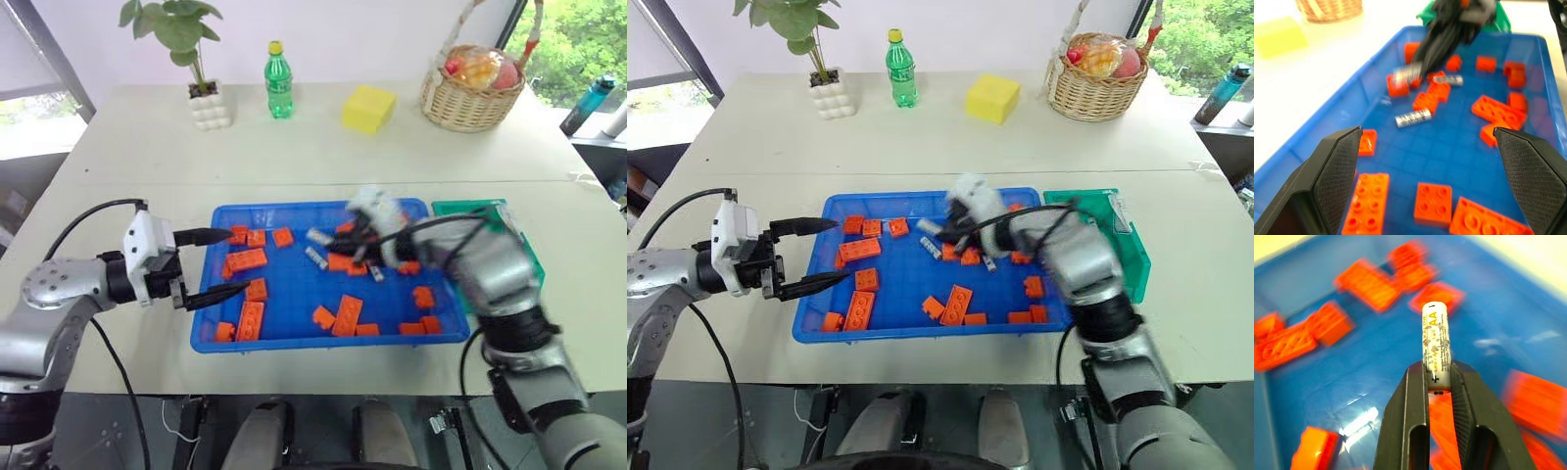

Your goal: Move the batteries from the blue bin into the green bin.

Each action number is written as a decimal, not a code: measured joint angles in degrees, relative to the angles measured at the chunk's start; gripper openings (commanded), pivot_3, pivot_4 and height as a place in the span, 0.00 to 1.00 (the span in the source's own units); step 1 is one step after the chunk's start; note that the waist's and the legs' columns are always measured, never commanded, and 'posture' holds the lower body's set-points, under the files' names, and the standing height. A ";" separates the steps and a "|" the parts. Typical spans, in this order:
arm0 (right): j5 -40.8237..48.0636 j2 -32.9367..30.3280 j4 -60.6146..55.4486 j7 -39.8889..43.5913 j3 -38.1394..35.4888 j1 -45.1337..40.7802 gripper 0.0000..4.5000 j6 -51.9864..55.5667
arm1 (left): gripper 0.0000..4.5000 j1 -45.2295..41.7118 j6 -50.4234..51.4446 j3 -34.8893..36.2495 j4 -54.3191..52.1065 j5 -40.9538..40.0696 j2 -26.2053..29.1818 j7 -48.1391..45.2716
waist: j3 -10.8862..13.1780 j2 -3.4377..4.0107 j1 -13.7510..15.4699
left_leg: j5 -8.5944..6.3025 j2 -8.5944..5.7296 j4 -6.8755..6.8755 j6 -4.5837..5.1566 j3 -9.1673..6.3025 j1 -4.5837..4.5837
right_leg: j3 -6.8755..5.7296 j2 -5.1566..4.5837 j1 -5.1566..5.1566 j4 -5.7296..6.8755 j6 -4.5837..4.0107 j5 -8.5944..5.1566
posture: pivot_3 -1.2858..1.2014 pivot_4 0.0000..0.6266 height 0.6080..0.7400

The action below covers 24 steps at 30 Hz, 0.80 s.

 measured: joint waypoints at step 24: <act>12.57 -13.81 -6.38 -6.36 -23.18 4.98 0.67 7.21 | 1.00 -9.77 -0.22 -7.00 6.10 0.81 -2.21 -3.76 | -0.01 0.00 0.41 | 0.02 0.27 -0.02 0.01 0.62 0.02 | 0.07 0.05 -0.05 -0.17 0.01 0.00 | 0.52 0.24 0.97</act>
